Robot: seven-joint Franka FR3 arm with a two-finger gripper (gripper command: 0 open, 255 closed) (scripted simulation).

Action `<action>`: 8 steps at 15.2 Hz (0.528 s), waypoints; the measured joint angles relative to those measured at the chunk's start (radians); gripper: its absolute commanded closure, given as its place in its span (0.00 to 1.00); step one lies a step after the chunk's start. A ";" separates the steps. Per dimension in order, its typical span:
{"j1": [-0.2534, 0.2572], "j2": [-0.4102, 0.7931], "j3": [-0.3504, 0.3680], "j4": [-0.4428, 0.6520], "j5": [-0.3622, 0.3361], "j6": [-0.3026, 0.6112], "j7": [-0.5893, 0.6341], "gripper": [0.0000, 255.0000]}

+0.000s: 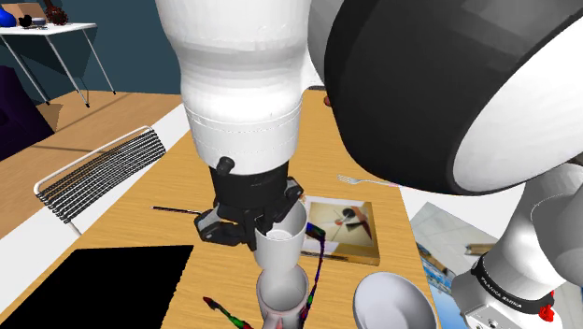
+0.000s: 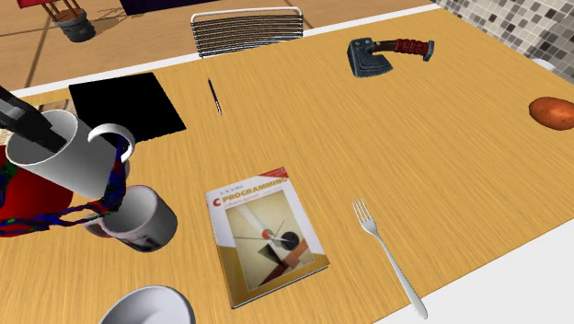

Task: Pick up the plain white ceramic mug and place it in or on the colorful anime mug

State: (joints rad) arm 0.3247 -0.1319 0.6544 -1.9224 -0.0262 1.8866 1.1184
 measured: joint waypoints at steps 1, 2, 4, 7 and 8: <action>0.002 0.001 0.003 -0.009 -0.001 0.010 0.005 1.00; 0.002 0.001 0.003 -0.024 -0.001 0.024 0.007 1.00; 0.002 0.006 0.005 -0.047 -0.004 0.051 0.012 1.00; 0.004 0.010 0.009 -0.082 -0.007 0.088 0.019 1.00; 0.005 0.013 0.011 -0.092 -0.009 0.101 0.023 1.00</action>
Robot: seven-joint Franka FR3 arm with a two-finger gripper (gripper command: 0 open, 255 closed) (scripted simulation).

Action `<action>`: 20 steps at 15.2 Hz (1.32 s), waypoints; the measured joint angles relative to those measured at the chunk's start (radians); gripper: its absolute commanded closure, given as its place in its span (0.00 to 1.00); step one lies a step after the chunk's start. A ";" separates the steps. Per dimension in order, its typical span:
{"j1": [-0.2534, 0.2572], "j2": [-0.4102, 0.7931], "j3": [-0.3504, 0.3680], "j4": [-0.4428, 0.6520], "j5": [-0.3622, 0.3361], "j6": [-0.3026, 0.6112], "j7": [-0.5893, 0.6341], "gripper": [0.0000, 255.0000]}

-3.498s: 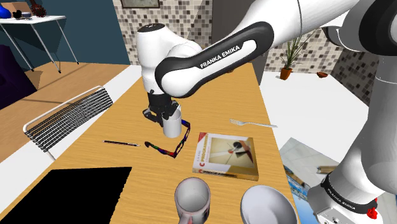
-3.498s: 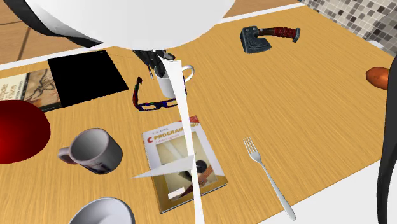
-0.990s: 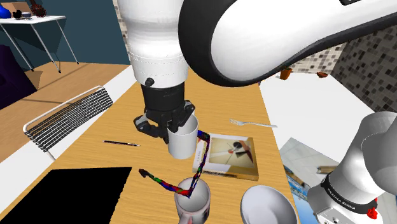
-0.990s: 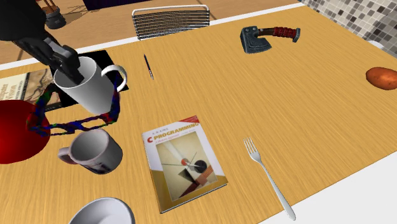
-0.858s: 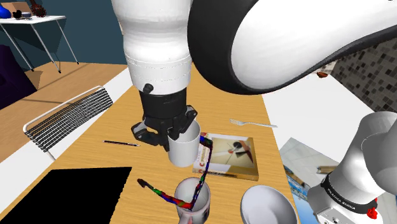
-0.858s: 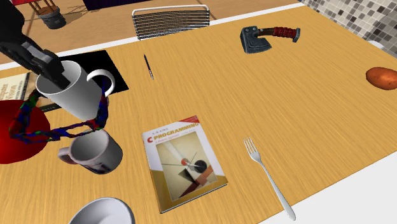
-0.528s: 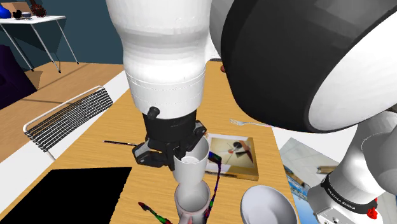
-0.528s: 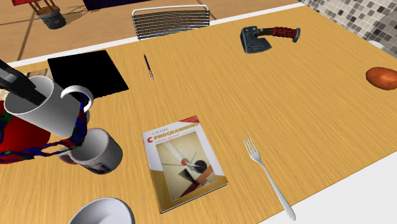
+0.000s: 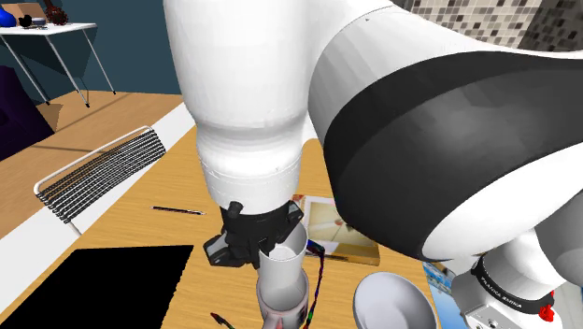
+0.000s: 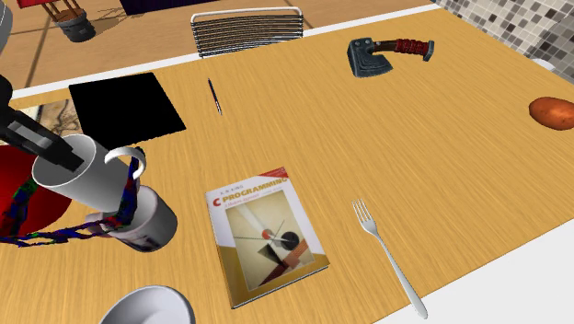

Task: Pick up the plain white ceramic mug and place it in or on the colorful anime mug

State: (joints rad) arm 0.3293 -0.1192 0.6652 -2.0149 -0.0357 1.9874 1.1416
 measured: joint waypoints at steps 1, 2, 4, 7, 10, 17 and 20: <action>0.000 0.004 0.002 -0.008 -0.003 0.010 0.004 1.00; 0.000 0.007 0.003 -0.020 -0.005 0.026 0.006 1.00; -0.001 0.014 0.003 -0.043 -0.011 0.054 0.009 1.00; 0.000 0.022 0.007 -0.075 -0.017 0.092 0.018 1.00; 0.000 0.035 0.010 -0.090 -0.027 0.116 0.028 1.00; 0.000 0.036 0.010 -0.093 -0.029 0.121 0.028 0.00; 0.000 0.037 0.010 -0.093 -0.029 0.121 0.028 0.00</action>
